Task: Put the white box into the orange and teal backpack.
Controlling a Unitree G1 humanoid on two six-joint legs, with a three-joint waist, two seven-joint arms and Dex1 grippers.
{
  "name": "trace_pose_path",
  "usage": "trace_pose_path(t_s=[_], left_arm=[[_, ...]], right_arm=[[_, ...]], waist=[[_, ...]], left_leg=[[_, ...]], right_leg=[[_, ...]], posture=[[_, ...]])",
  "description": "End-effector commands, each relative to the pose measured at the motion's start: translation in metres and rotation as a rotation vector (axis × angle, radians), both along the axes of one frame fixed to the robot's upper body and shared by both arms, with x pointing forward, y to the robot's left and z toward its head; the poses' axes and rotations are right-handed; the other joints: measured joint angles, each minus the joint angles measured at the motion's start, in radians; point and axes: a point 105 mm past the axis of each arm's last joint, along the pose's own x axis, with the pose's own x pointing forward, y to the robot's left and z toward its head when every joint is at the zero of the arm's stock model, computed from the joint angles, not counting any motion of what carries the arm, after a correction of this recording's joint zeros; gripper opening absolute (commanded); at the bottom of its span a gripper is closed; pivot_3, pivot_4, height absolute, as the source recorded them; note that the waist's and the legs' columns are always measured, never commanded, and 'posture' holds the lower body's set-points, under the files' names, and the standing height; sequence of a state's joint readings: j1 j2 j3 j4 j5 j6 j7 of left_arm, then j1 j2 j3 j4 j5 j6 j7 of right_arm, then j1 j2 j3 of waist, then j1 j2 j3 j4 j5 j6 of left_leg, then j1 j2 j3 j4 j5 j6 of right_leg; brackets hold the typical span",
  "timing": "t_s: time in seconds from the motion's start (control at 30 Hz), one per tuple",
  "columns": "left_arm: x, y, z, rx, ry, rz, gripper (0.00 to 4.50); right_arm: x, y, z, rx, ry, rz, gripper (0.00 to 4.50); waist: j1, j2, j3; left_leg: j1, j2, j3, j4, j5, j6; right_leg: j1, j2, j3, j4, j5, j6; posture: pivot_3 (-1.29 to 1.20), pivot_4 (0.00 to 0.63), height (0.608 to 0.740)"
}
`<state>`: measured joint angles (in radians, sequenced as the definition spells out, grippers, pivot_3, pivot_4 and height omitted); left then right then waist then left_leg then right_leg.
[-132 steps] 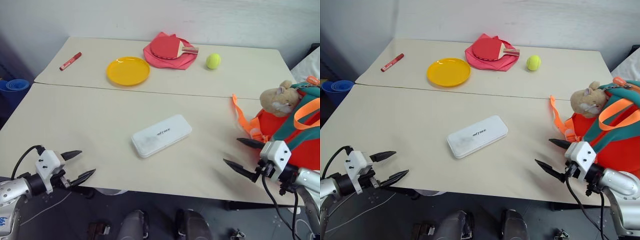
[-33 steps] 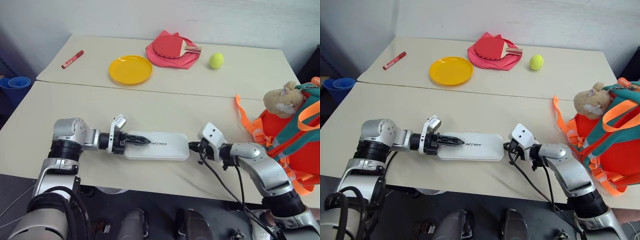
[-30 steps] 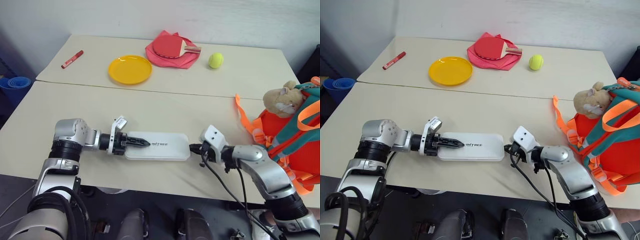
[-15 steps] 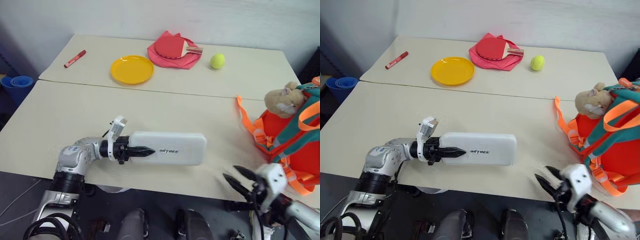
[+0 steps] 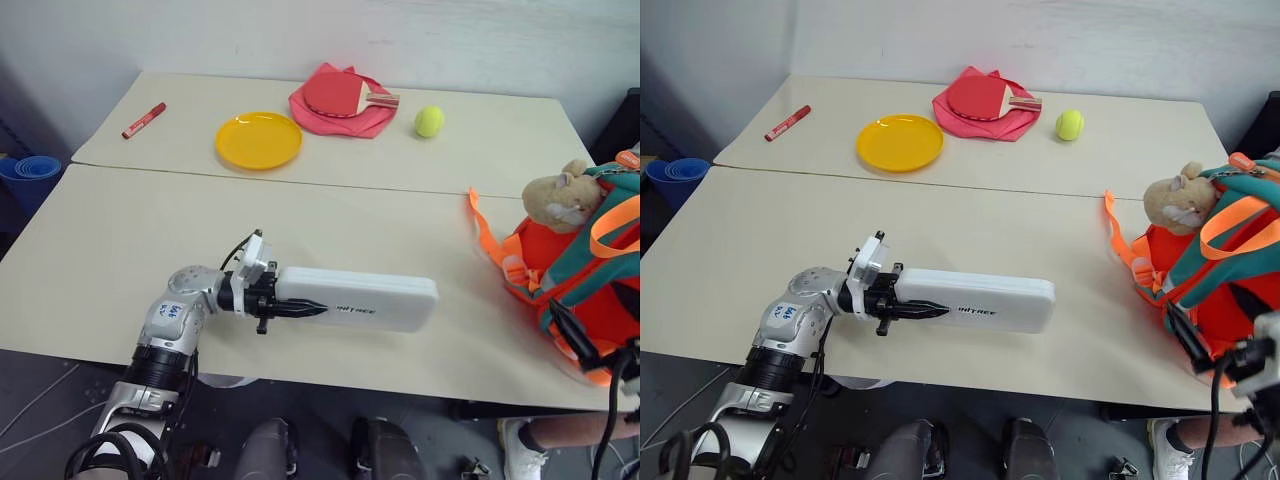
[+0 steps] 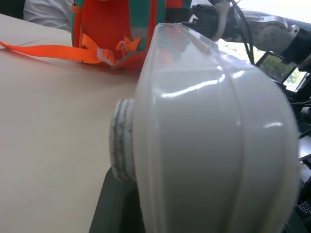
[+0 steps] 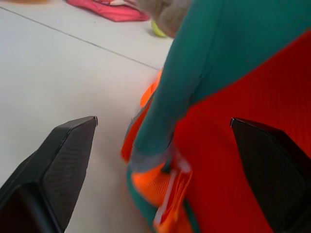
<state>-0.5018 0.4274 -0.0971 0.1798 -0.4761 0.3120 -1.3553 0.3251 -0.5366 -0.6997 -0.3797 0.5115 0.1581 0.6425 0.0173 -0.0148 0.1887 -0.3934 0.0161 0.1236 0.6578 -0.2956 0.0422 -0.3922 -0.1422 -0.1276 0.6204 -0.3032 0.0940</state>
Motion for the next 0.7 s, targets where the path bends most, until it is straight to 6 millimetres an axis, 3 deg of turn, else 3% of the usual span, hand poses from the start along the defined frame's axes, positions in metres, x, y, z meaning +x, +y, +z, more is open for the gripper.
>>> trace_pose_path(t_s=[0.03,0.13,0.3,0.47,0.6,0.7], left_arm=[[-0.003,0.002,0.013,-0.055,-0.022,-0.005,1.22],[-0.004,0.008,0.019,-0.068,-0.038,0.027,1.22],[-0.001,0.020,0.034,-0.123,-0.019,0.134,1.22],[0.004,0.066,0.026,-0.058,0.042,0.282,1.22],[0.007,0.100,0.022,-0.046,0.100,0.405,1.22],[0.018,0.111,0.027,-0.096,0.118,0.499,1.22]], right_arm=[[0.034,-0.005,0.006,0.021,-0.025,0.024,4.31],[0.059,0.005,0.013,0.032,-0.049,0.112,3.53],[0.076,0.038,0.017,0.085,-0.041,0.291,1.70],[0.079,0.105,0.021,0.081,-0.036,0.559,0.02],[0.078,0.161,0.041,0.103,-0.095,0.736,0.02],[0.070,0.195,0.053,0.163,-0.104,0.865,0.02]], waist=[[-0.005,0.000,0.000],[-0.018,0.002,0.001],[-0.018,0.002,0.001],[-0.032,0.002,0.001],[-0.048,0.003,0.002],[-0.044,0.003,0.002]], left_leg=[[0.000,0.000,0.000,0.000,0.000,0.000],[0.000,0.000,0.000,0.001,0.000,0.001],[-0.002,0.000,-0.001,0.001,0.003,0.000],[-0.001,0.000,-0.001,0.004,0.002,0.001],[-0.001,0.002,-0.001,0.002,0.003,-0.002],[-0.002,0.002,-0.002,0.002,0.003,-0.002]], right_leg=[[0.000,0.000,0.000,0.000,0.000,0.000],[0.000,-0.001,0.000,0.001,0.000,0.000],[0.000,0.000,-0.003,0.002,-0.001,-0.001],[0.001,0.000,-0.002,0.002,0.000,0.000],[-0.001,0.001,-0.002,0.004,-0.001,-0.001],[-0.001,0.001,-0.002,0.006,-0.001,-0.001]], posture=[[0.00,0.150,0.740],[0.00,0.150,0.740],[0.00,0.150,0.740],[0.00,0.150,0.740],[0.00,0.150,0.740],[0.00,0.150,0.740]])
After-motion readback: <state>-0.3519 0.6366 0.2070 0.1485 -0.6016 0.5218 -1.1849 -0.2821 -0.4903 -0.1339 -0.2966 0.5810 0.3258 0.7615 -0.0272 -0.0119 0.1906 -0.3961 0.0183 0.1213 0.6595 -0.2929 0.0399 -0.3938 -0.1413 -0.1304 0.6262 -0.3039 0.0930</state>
